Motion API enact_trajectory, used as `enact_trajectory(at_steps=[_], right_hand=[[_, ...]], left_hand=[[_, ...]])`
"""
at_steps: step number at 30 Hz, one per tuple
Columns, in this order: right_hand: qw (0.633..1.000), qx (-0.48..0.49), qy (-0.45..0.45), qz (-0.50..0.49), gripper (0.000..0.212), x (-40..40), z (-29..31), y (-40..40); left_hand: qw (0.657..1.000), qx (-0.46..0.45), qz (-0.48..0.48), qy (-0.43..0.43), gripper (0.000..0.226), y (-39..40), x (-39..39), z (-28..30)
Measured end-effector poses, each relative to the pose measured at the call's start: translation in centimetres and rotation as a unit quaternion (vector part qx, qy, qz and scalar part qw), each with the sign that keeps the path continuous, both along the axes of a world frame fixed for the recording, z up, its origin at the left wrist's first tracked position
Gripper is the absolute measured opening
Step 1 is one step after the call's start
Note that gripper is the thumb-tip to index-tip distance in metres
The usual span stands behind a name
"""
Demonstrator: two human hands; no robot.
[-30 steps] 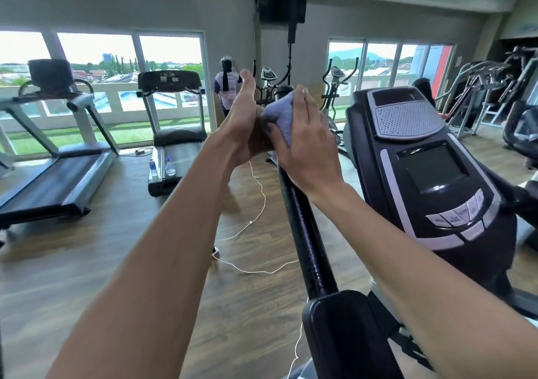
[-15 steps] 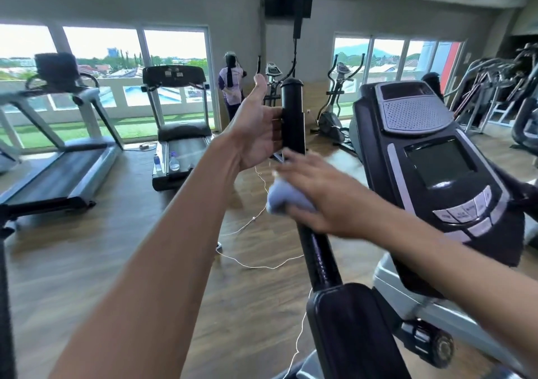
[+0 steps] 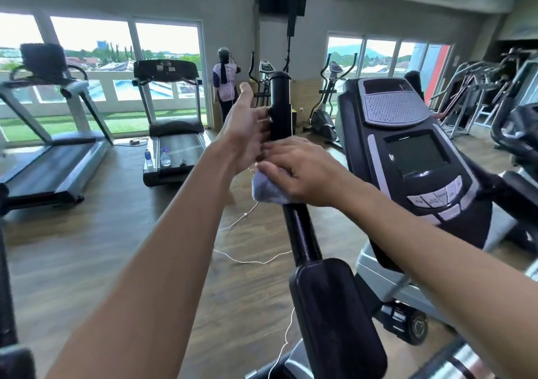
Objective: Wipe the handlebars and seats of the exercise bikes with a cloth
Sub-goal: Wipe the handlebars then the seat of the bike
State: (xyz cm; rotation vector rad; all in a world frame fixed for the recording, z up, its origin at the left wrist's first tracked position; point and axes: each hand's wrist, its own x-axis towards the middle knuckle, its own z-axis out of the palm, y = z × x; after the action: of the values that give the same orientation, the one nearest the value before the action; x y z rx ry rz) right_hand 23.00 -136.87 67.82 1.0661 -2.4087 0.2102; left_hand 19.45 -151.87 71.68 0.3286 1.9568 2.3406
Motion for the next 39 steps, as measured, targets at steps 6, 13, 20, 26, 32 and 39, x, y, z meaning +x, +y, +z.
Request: enact_trajectory(at_steps=[6, 13, 20, 26, 32, 39], right_hand=[[0.985, -0.116, -0.074, 0.101, 0.040, 6.8, -4.8, 2.8], [0.992, -0.040, -0.081, 0.085, 0.051, 2.6, -1.9, 1.4], [0.977, -0.160, -0.090, 0.111, 0.038, 7.1, -5.4, 2.7], [0.985, -0.129, -0.077, 0.082, 0.048, 2.7, -2.9, 1.6], [0.976, -0.190, -0.088, 0.053, 0.046, 4.3, -4.1, 1.8], [0.988, -0.108, -0.092, 0.056, 0.050, 4.2, -3.7, 1.6]], left_hand=[[0.999, -0.016, 0.037, 0.027, 0.082, 0.3, 1.4, -1.8], [0.998, -0.034, 0.048, 0.035, 0.080, 1.1, 2.3, -2.2], [0.996, -0.024, 0.074, 0.036, 0.075, 1.2, 2.2, -2.6], [0.995, -0.048, 0.077, 0.041, 0.077, 1.1, 2.2, -2.6], [0.994, -0.049, 0.084, 0.039, 0.082, 1.1, 1.9, -2.7], [0.996, -0.051, 0.057, 0.040, 0.094, 0.8, 1.8, -2.7]])
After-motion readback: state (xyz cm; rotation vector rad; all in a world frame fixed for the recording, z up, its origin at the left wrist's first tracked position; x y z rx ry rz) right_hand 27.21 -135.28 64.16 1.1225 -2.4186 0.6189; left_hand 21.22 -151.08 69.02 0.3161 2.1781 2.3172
